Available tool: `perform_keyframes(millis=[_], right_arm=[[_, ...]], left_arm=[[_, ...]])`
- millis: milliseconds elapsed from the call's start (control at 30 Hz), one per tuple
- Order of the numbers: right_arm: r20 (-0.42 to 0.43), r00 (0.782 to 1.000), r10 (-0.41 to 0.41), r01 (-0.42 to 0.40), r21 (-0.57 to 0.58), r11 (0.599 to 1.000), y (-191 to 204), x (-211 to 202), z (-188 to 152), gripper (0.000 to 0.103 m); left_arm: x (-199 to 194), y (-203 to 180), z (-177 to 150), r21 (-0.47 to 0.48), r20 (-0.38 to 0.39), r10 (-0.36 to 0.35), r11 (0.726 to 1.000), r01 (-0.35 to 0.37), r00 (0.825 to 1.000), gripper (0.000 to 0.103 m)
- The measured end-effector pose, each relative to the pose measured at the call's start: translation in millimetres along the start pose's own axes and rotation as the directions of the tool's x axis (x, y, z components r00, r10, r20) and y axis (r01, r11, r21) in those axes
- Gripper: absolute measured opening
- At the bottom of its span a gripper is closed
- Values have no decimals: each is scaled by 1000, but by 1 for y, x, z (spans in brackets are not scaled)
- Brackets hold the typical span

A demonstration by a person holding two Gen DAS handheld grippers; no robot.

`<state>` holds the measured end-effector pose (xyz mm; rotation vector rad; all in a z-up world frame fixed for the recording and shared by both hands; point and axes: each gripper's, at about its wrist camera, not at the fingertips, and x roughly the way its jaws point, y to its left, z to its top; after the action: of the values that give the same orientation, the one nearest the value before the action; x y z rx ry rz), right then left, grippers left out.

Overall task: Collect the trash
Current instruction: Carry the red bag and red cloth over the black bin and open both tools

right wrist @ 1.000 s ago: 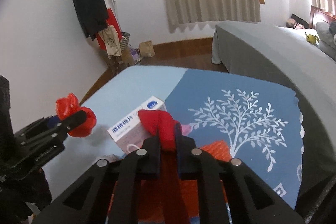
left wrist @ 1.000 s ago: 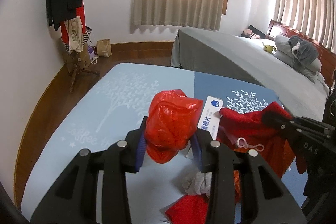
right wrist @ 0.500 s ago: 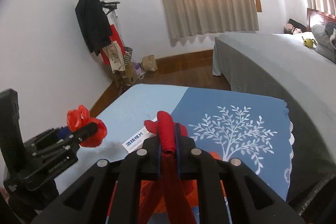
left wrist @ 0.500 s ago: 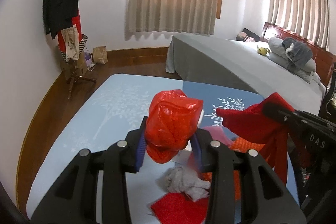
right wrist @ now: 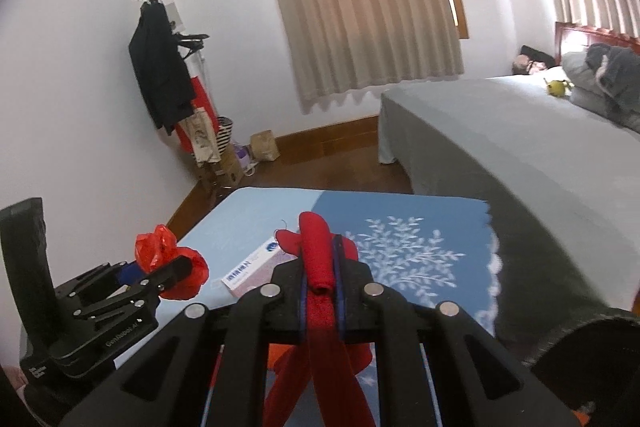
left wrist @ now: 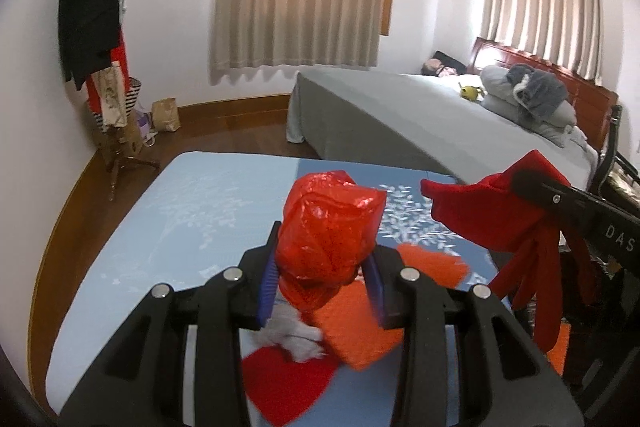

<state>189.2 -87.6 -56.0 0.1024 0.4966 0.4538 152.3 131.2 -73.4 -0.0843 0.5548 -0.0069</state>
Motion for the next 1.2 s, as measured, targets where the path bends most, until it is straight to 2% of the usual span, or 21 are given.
perform_keyframes(millis=[300, 567, 800, 1200], right_arm=[[29, 995, -100, 99, 33, 995, -36, -53, -8, 10], [42, 978, -203, 200, 79, 977, -77, -98, -20, 10], [37, 958, -285, 279, 115, 953, -110, -130, -36, 10], [1, 909, -417, 409, 195, 892, -163, -179, -72, 10]], left_arm=[[-10, -54, -3, 34, 1, -103, 994, 103, 995, 36], [-12, -109, -12, 78, -6, -200, 977, 200, 980, 36], [-12, -160, -23, 124, -23, -286, 950, 287, 958, 36], [-4, -239, -49, 189, -70, -420, 885, 425, 905, 36]])
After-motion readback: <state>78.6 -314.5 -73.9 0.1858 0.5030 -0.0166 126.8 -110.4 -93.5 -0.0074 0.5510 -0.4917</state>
